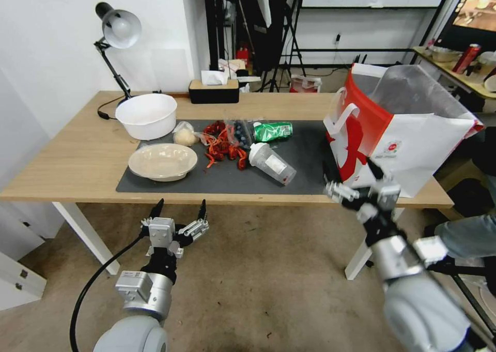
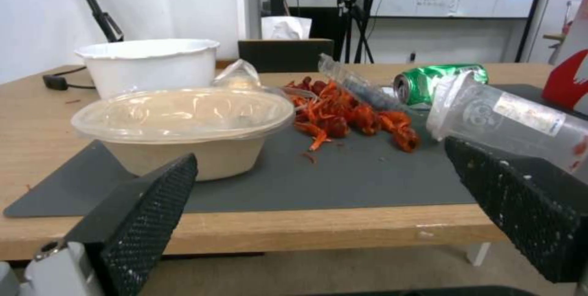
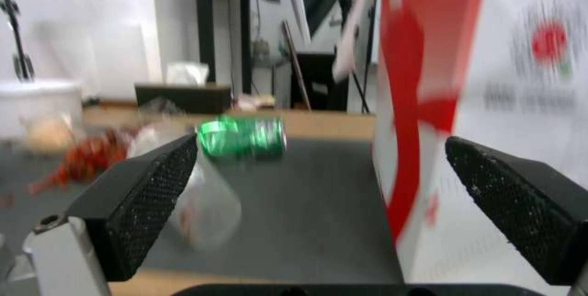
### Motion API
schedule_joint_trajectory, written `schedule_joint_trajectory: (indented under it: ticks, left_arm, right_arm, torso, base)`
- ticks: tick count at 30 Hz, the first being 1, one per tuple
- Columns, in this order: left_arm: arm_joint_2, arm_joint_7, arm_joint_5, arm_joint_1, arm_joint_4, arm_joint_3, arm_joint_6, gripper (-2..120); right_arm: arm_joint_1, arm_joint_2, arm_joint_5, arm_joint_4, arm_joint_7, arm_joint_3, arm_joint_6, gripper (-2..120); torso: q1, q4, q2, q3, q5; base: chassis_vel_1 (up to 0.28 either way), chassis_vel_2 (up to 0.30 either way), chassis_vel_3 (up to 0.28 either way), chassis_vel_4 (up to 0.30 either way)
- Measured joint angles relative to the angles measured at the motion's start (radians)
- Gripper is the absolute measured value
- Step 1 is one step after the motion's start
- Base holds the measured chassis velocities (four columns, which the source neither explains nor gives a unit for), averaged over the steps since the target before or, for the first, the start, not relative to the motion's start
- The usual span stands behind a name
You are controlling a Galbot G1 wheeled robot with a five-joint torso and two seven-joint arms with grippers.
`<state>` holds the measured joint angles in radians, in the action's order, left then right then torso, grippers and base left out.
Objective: Pick up the trash from the table and place it into the takeout bag.
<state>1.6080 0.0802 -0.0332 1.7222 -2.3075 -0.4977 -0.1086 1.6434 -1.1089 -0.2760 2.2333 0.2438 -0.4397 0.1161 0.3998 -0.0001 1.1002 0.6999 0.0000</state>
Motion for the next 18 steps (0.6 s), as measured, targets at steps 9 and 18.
schedule_joint_trajectory:
  ticks: [9,18]
  left_arm:
    - [0.000,-0.002,-0.004,-0.001,0.003,-0.002,0.000,100]
    - [0.000,-0.002,-0.005,-0.004,0.012,-0.003,0.000,100]
  right_arm:
    - [0.058,-0.025,0.006,-0.066,0.003,0.013,0.072,100]
    - [0.007,-0.021,-0.042,-0.077,-0.024,0.015,0.066,100]
  torso:
    - [0.000,0.0001,0.000,0.000,0.0000]
    - [0.000,0.0001,0.000,0.000,-0.0001]
  base:
    - [0.000,0.000,0.000,0.000]
    - [0.000,0.000,0.000,0.000]
